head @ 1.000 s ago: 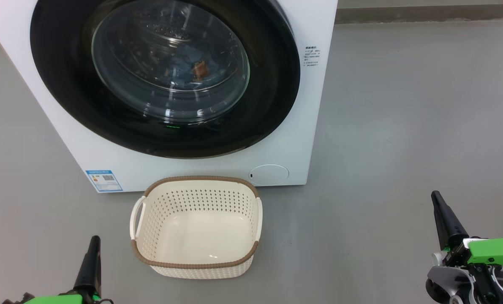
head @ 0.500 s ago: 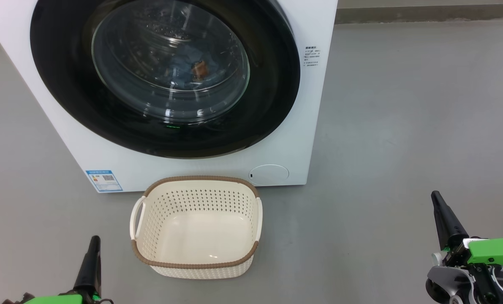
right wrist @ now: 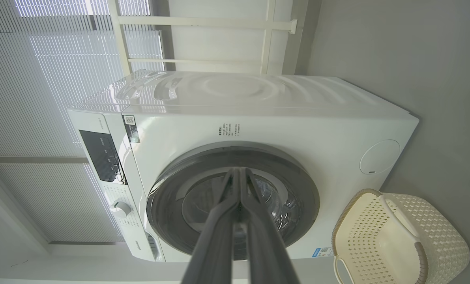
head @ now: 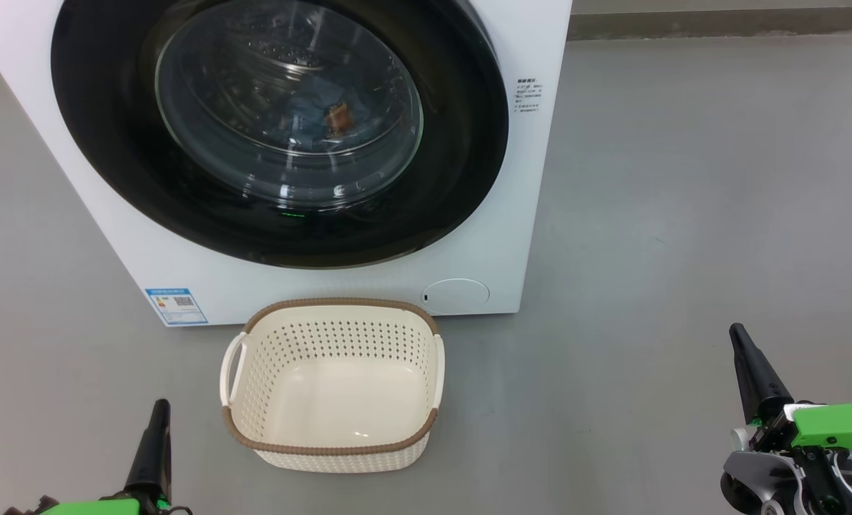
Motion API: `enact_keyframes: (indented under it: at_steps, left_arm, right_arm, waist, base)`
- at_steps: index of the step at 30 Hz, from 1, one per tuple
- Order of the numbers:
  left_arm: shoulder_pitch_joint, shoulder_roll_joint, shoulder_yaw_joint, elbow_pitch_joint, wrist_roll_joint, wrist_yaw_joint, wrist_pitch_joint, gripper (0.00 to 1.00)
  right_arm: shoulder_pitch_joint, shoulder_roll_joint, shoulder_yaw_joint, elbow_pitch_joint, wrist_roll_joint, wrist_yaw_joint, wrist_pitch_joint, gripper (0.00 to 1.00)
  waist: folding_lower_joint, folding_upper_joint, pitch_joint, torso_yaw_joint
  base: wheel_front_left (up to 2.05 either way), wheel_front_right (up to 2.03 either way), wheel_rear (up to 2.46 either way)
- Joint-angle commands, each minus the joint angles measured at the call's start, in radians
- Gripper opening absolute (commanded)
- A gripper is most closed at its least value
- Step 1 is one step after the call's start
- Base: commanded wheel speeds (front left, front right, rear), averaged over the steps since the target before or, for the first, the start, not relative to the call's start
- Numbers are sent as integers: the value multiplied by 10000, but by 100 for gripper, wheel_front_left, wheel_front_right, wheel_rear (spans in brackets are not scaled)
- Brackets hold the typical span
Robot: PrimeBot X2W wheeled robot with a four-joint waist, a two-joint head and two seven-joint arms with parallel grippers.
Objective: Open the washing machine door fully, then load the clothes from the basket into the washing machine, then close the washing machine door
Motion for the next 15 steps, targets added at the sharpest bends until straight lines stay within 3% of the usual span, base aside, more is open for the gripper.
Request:
enact_keyframes:
  at_steps: [1,15]
  left_arm:
    - [-463,85,330,-199,-64,4,73,0]
    - [-463,85,330,-200,-64,4,73,0]
  right_arm:
    - [-53,-34,206,-293,-53,16,55,0]
    - [-54,-28,198,-292,-60,16,61,0]
  waist:
    - [0,0,0,0]
    - [0,0,0,0]
  base:
    - [0,0,0]
    - [0,0,0]
